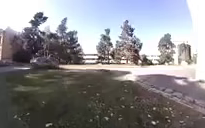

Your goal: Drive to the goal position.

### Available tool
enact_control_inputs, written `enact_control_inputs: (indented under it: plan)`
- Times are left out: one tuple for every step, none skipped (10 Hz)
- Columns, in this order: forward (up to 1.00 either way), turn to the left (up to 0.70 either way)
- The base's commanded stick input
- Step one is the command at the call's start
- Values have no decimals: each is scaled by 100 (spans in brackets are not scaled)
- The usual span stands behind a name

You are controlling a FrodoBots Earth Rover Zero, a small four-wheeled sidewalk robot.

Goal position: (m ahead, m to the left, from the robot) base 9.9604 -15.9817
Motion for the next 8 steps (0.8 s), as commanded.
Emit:
enact_control_inputs:
  plan:
    - [45, 0]
    - [54, 0]
    - [60, 0]
    - [60, 0]
    - [60, 0]
    - [63, 0]
    - [70, -2]
    - [70, -14]
